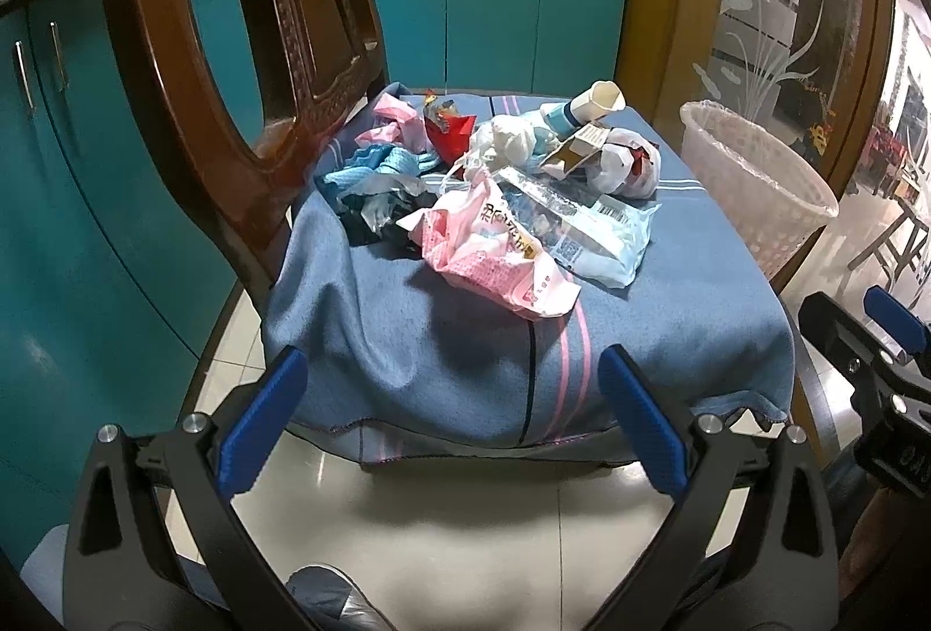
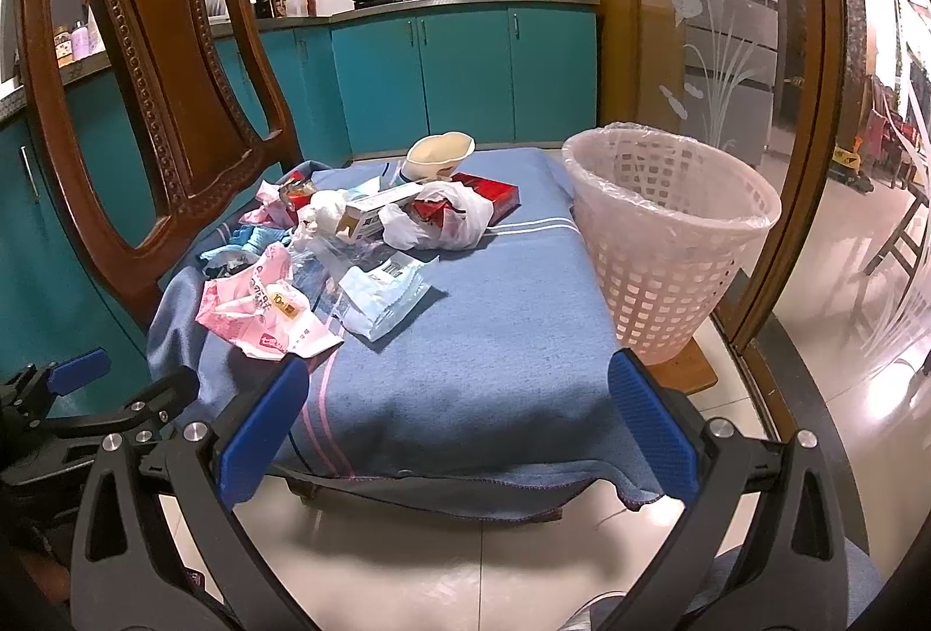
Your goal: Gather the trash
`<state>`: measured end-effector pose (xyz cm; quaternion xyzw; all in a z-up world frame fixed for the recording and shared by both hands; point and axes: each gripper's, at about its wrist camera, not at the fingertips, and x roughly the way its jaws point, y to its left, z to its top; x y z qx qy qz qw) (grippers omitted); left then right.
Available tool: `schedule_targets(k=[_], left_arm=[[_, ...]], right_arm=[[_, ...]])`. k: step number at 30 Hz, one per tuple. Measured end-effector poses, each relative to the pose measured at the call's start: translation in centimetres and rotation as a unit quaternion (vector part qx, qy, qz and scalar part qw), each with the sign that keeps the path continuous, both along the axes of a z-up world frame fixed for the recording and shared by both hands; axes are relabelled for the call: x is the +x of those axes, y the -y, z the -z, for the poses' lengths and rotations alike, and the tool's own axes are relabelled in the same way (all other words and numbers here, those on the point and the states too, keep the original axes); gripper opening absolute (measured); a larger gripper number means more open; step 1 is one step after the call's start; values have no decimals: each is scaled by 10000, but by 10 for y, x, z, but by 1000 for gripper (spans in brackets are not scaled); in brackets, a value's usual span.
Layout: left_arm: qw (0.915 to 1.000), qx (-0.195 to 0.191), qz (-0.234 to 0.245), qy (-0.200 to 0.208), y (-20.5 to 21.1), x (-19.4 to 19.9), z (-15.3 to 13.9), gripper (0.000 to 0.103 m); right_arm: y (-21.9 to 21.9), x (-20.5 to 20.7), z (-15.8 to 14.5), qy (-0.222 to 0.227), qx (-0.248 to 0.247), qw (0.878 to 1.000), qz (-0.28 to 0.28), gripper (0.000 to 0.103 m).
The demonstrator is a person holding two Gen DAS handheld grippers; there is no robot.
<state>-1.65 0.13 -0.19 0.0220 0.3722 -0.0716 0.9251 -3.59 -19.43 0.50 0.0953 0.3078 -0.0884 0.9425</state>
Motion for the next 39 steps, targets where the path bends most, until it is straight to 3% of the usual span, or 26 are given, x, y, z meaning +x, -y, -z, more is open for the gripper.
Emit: schedule_targets(k=[8,14,17,20,23,25,26,28,29,31,34,36,39], left_arm=[[9999,-83,15,-144,2,5,5,100],[9982,-478,-41,-349,6,35,2,100],[9992,-270,-79,-279,14,50,0,100],[9980,-90,-230,-586,21,80,12,97],[9967,8,-287,-754,25,96,24,87],[9961,153,-282,-826,31,104,31,73],[9949,210,-218,-962,34,110,37,56],[9933,-53,-111,-1149,32,112,41,45],[9934,-90,-77,-1144,33,110,40,34],[9940,-132,58,-1084,33,106,35,29],[9975,-145,238,-650,31,90,16,27],[9993,-135,335,-39,25,72,-10,27],[9981,-9,277,542,17,63,-38,27]], right_arm=[[-1,0,-1,17,17,10000,-35,100],[0,0,0,27,54,10000,-50,100],[1,0,-1,17,58,10000,-52,100],[1,0,-1,26,102,9999,-61,100],[3,2,-1,30,214,9997,-104,100],[7,9,-2,-5,351,9992,-201,100],[9,13,-2,-20,418,9988,-256,100],[13,25,0,-140,643,9970,-411,100],[16,33,2,-214,791,9956,-457,100],[21,47,6,-279,979,9938,-446,100],[26,76,19,-484,1298,9892,-483,100],[28,93,29,-573,1440,9869,-444,100],[30,122,46,-799,1645,9828,-276,100]])
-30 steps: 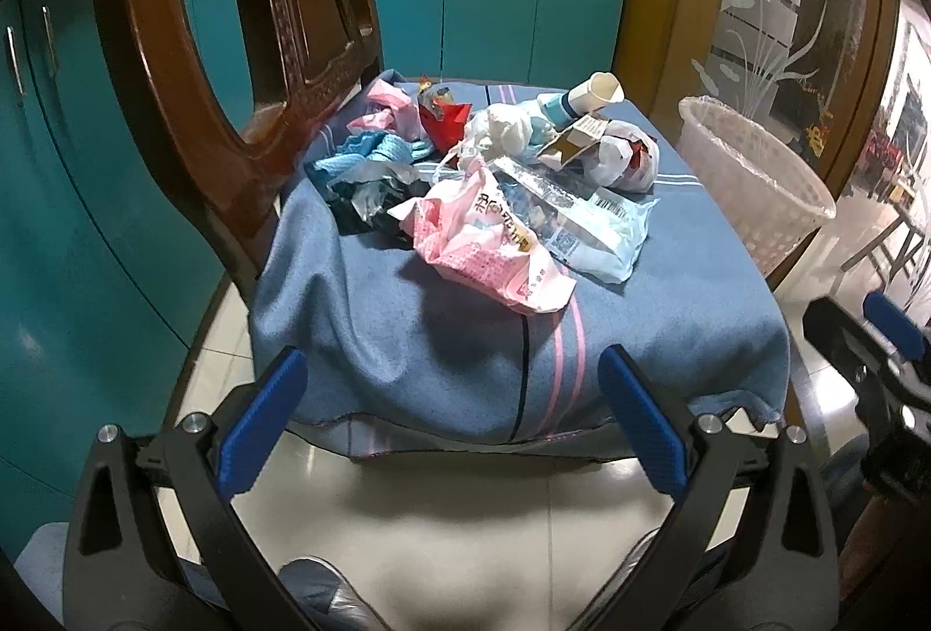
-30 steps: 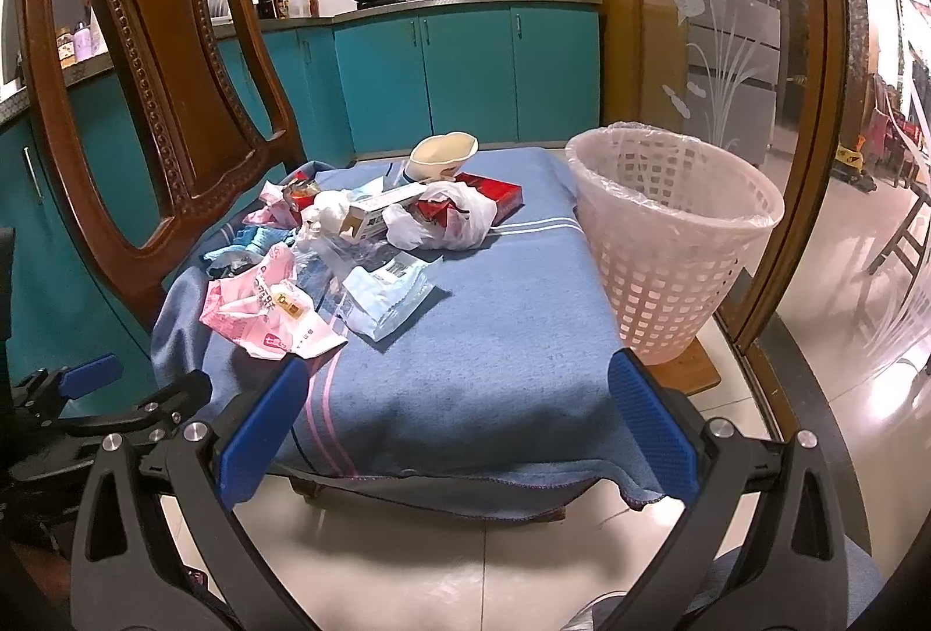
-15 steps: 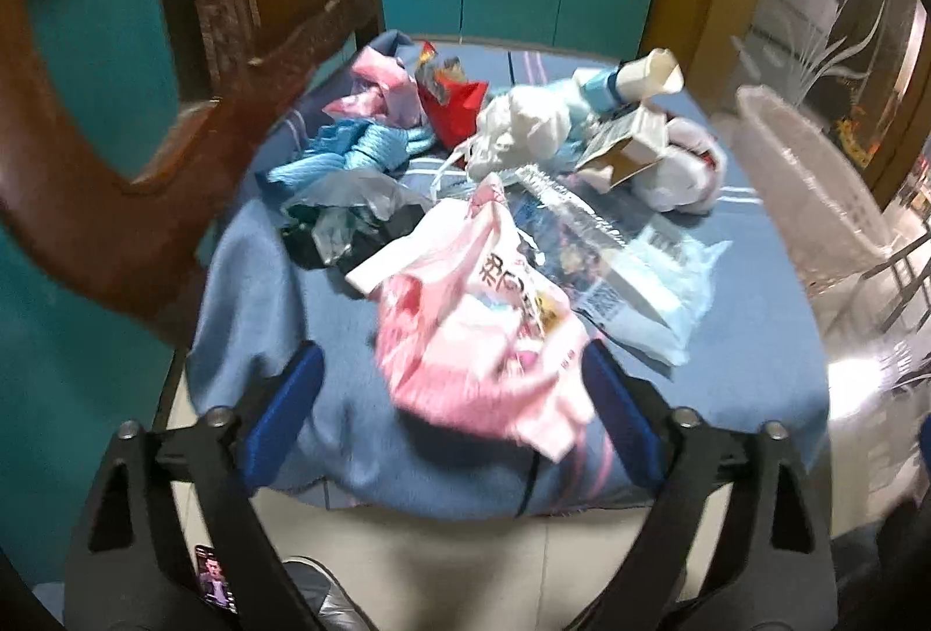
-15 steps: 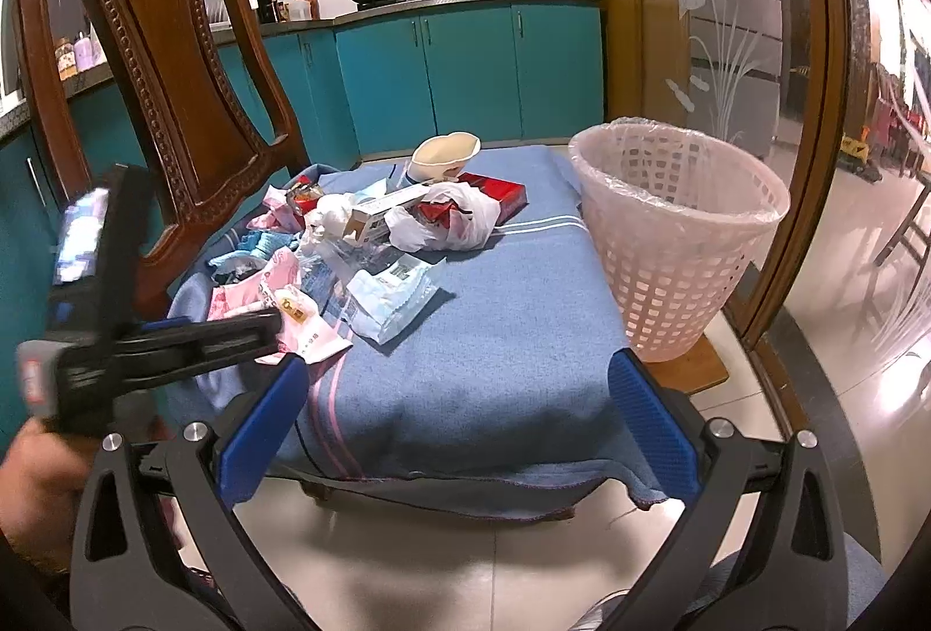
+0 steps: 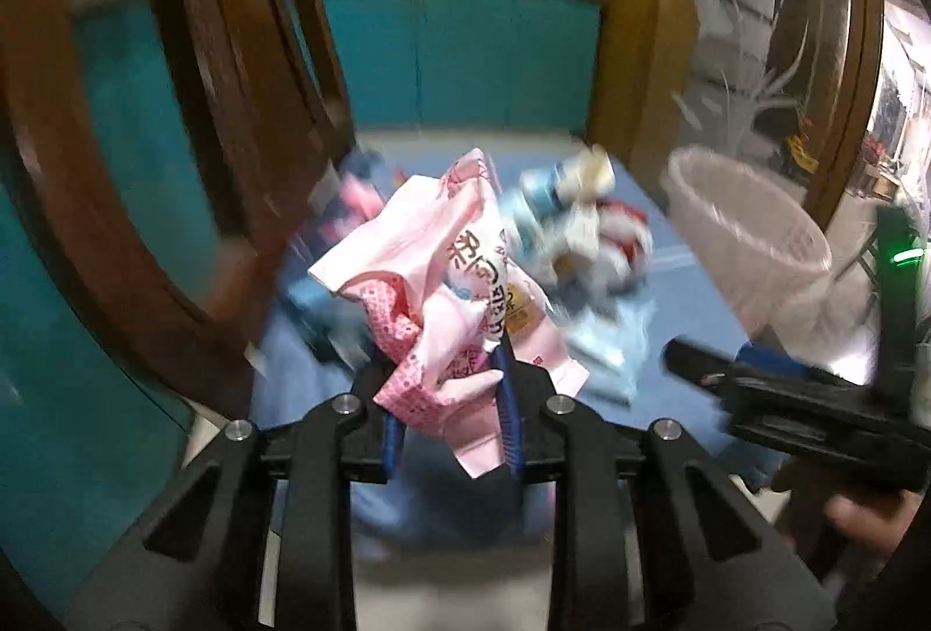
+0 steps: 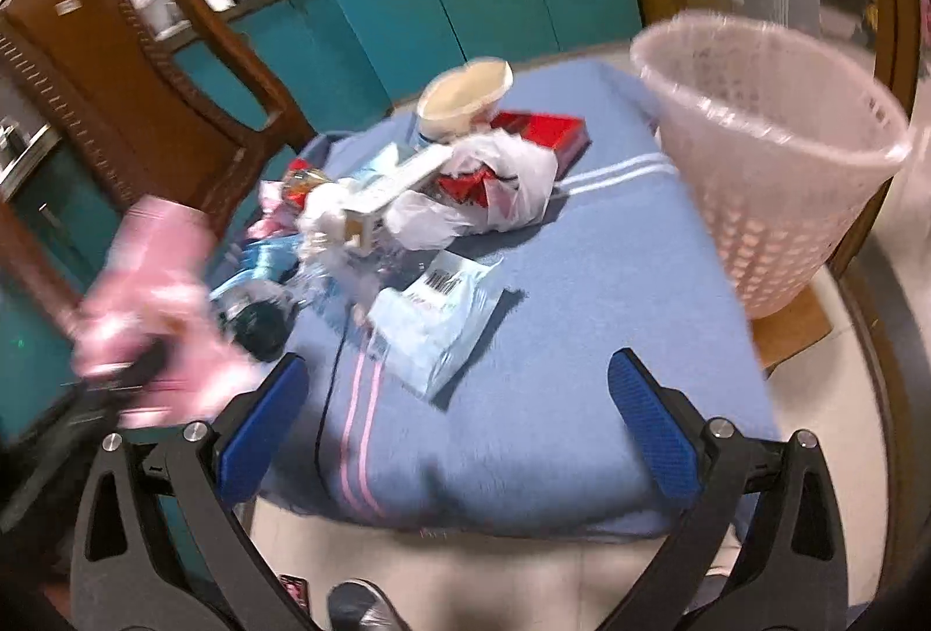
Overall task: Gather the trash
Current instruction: 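Grasp the pink printed plastic bag with left tool while right grasps clear barcode bag, then carry the clear barcode bag with the right tool over the white wastebasket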
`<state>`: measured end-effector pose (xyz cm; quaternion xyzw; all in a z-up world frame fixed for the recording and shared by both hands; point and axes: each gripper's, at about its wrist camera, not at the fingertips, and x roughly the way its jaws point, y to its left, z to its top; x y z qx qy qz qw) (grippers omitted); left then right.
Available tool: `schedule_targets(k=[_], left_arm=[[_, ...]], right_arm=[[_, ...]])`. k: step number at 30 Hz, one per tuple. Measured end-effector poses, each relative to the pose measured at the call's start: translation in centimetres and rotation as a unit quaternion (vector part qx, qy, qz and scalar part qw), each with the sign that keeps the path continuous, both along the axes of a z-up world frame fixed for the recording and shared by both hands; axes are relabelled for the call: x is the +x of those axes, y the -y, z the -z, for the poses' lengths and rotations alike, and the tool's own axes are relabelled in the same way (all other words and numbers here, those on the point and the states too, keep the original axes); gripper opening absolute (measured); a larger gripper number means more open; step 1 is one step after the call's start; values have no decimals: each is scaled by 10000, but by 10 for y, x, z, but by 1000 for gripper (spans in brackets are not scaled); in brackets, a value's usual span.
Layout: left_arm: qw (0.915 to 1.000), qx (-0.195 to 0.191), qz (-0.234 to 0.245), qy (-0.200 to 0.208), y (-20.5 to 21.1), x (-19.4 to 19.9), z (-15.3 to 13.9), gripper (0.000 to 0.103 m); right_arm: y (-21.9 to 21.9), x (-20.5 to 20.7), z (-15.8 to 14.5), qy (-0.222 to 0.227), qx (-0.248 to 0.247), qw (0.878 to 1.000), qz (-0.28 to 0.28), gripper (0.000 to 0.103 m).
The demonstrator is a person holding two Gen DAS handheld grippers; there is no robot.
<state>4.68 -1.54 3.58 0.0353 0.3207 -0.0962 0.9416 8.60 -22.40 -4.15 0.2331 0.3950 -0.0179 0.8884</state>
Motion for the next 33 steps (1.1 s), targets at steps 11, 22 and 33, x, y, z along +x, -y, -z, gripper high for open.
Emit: schedule_targets(k=[11,22,33], left_arm=[[9943,269,-215,1009,-24,22,-80,27],[9956,551,131,746,-16,47,-63,28],[9896,1210,450,641,1,44,-46,28]], right_arm=[[-16,49,31,-212,-176,9986,-461,51],[-13,-18,-22,102,-642,9936,-920,20],[7,-20,-77,742,-1725,9811,-461,20]])
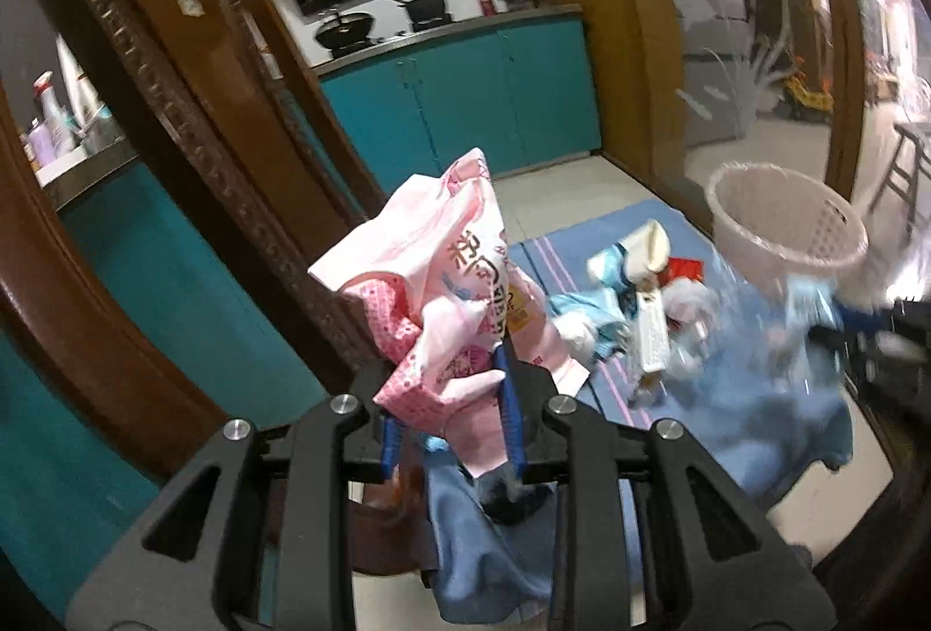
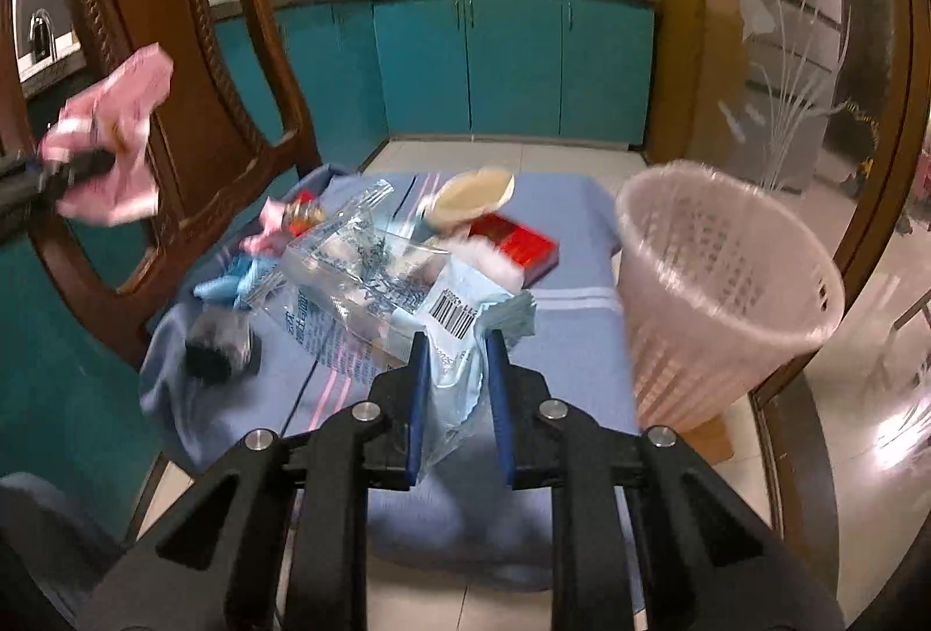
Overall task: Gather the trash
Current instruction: 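Carry the clear barcode bag with the right tool over the white wastebasket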
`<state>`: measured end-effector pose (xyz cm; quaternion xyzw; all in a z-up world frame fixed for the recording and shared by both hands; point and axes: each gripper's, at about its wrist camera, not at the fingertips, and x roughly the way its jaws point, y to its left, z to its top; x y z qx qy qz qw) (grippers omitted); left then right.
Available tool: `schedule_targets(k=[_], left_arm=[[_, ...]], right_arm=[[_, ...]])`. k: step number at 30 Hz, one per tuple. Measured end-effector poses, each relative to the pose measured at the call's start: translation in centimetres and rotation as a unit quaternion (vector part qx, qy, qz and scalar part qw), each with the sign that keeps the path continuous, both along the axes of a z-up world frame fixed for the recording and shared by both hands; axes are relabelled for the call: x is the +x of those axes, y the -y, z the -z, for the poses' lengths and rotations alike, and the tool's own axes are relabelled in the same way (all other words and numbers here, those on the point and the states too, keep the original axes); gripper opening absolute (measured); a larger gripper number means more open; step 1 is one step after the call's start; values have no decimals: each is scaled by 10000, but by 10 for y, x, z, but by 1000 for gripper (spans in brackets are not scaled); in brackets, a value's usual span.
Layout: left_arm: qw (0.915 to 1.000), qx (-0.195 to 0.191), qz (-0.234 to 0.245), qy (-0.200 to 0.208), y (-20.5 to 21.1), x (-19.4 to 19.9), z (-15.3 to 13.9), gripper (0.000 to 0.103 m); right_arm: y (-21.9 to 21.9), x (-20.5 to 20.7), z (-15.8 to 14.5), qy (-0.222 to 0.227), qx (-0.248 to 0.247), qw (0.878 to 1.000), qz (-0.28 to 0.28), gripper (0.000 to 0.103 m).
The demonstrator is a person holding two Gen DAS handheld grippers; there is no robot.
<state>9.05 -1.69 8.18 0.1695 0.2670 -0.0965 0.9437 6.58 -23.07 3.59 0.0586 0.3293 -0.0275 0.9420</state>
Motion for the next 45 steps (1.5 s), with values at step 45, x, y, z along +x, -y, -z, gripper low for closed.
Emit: schedule_targets(k=[45], left_arm=[[9940,-828,-118,-704,29,6,68,29]], right_arm=[[23,24,8,9,318,9994,138,21]])
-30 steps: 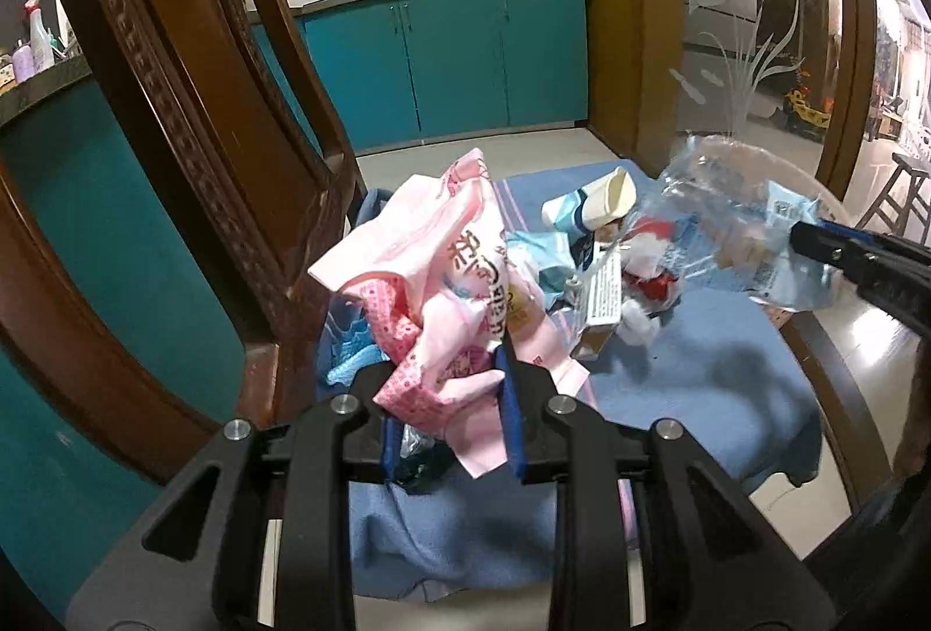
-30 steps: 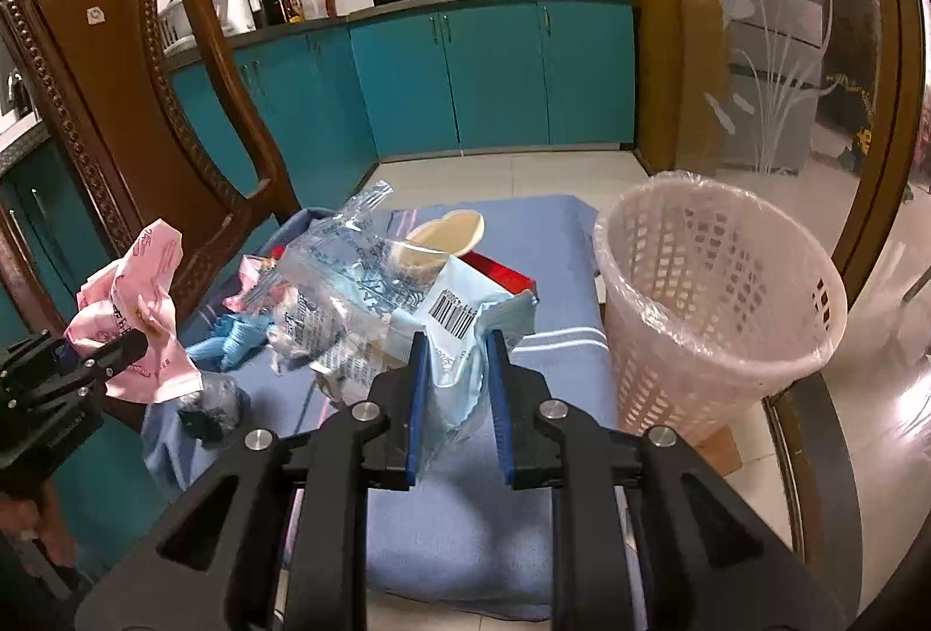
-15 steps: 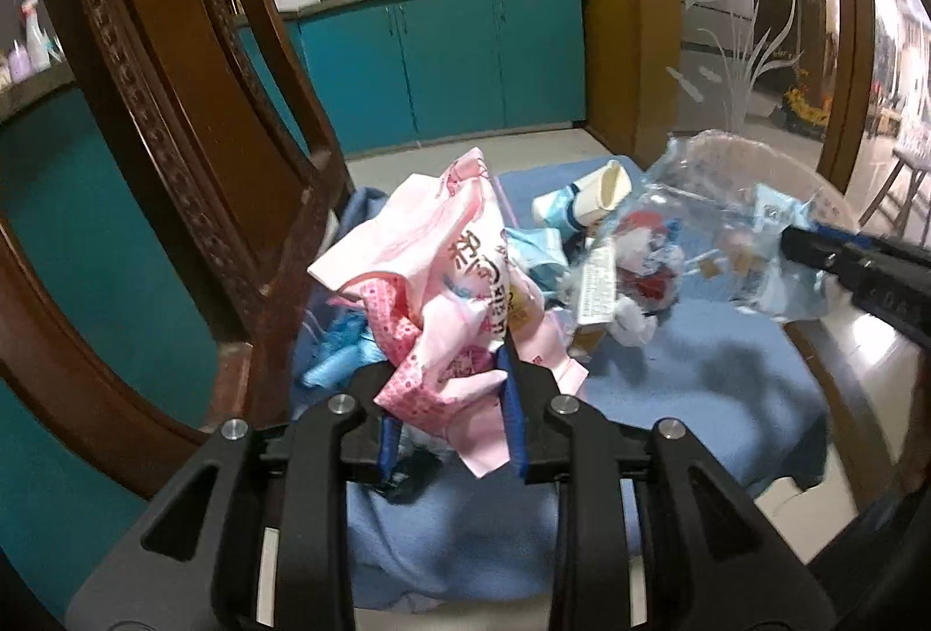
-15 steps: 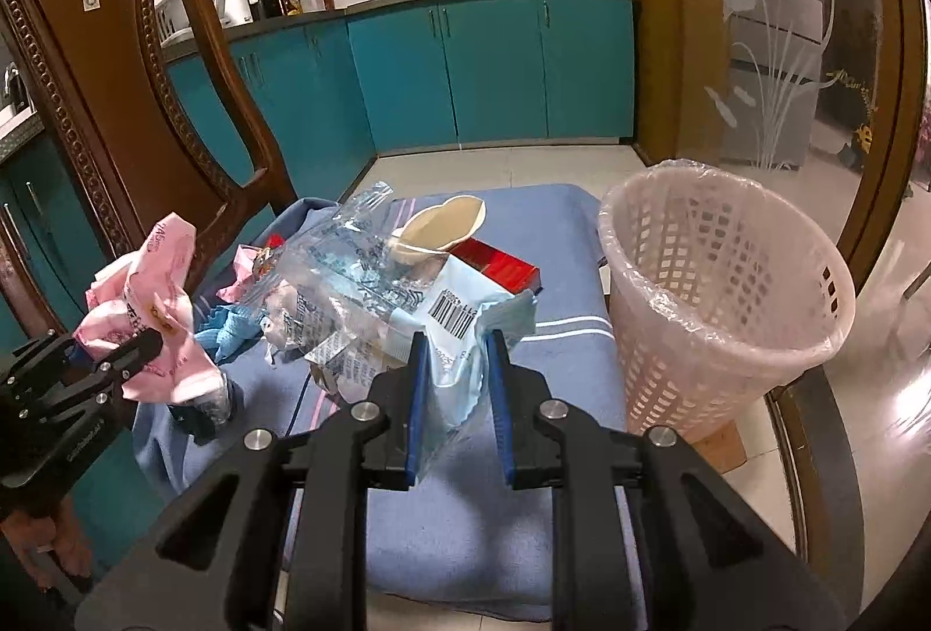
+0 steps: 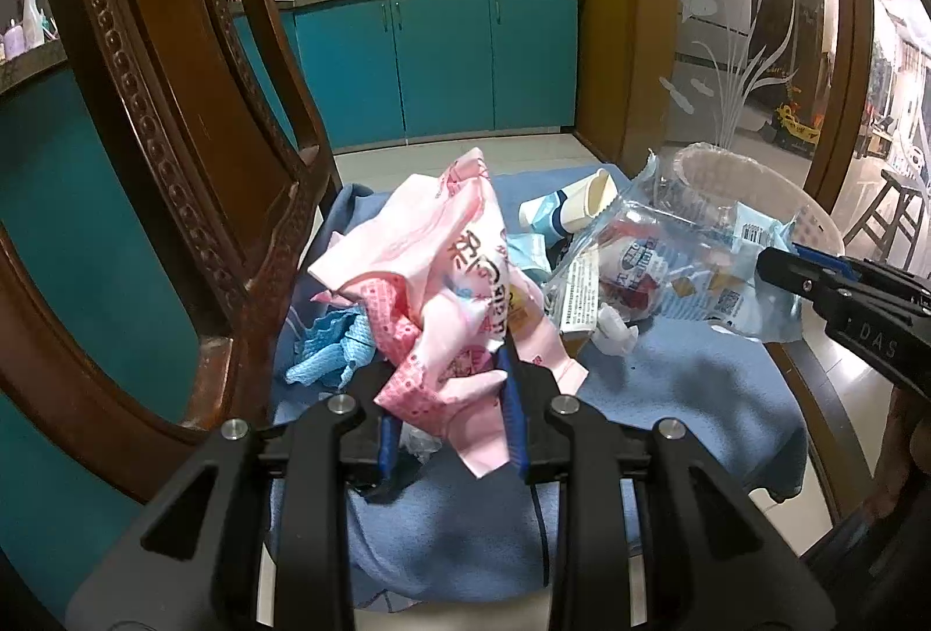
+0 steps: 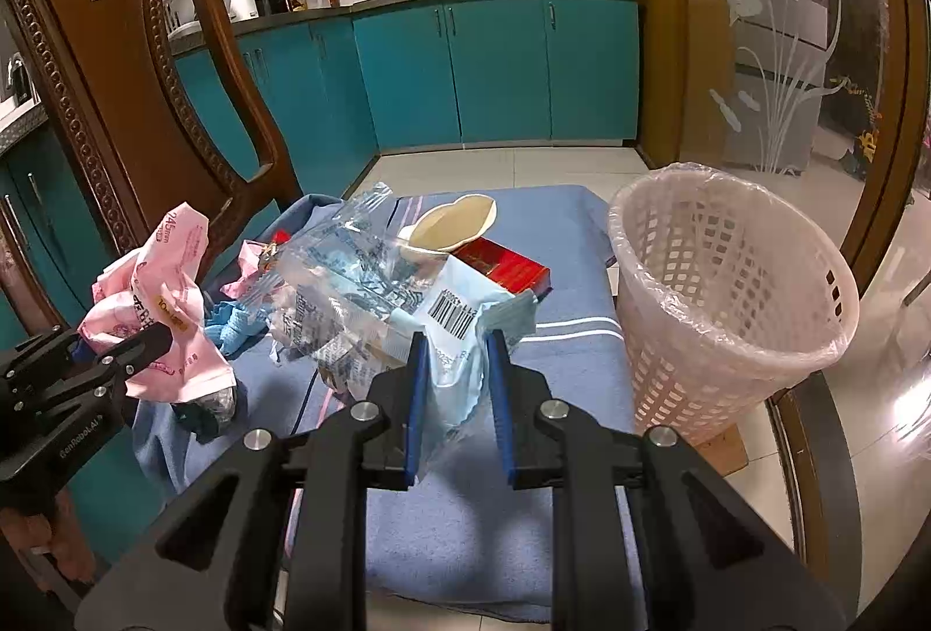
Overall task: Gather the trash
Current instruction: 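Carry the clear barcode bag with the right tool over the white wastebasket, then open the right tool to drop the clear bag into the wastebasket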
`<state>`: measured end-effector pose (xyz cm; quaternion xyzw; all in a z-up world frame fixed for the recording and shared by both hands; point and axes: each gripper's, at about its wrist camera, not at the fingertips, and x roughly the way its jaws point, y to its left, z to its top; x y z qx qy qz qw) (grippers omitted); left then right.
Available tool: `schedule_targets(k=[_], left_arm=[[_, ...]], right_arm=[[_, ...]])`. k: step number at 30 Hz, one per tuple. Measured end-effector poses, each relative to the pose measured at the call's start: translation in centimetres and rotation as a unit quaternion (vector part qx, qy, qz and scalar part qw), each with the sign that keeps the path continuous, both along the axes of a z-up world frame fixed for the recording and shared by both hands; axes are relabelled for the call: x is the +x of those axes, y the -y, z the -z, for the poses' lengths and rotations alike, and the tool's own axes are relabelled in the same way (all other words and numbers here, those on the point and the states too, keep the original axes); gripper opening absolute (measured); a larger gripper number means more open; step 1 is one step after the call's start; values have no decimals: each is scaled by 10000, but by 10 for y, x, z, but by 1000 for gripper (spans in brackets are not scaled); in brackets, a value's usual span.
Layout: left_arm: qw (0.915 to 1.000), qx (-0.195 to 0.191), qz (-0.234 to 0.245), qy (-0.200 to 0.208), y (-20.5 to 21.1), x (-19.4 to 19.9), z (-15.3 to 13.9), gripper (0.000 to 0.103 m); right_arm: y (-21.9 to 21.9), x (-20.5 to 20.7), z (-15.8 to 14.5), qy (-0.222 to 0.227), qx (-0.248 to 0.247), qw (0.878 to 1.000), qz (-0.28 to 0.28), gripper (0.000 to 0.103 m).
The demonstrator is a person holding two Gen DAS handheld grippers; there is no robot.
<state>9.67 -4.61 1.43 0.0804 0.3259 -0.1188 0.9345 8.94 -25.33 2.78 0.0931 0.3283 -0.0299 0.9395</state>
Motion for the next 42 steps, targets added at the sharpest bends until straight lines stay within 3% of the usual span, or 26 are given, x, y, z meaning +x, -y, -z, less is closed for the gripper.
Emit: schedule_targets(k=[7,10,15,21,27,33,34,38,42], left_arm=[[10000,-1,-14,9,-2,1,0,29],[10000,18,-24,19,-1,1,0,29],[10000,-42,-30,56,-1,0,-3,31],[10000,-43,-26,38,3,0,-1,31],[10000,3,-13,34,6,1,1,32],[10000,41,-37,-14,6,6,4,31],[10000,51,-32,-3,6,5,3,31],[9999,133,61,47,13,4,4,30],[9998,91,172,-1,20,8,3,29]], right_arm=[[-1,1,1,-13,-3,10000,-26,21],[11,-3,-7,206,-45,9997,122,21],[86,-6,-24,689,49,9902,1218,22],[166,20,0,394,103,9726,2287,22],[192,44,27,16,116,9675,2524,23],[189,43,25,-76,-43,9677,2519,57],[187,40,20,-3,-65,9675,2527,66],[180,19,-2,416,104,9688,2442,76],[161,-11,-25,1007,263,9647,2419,94]])
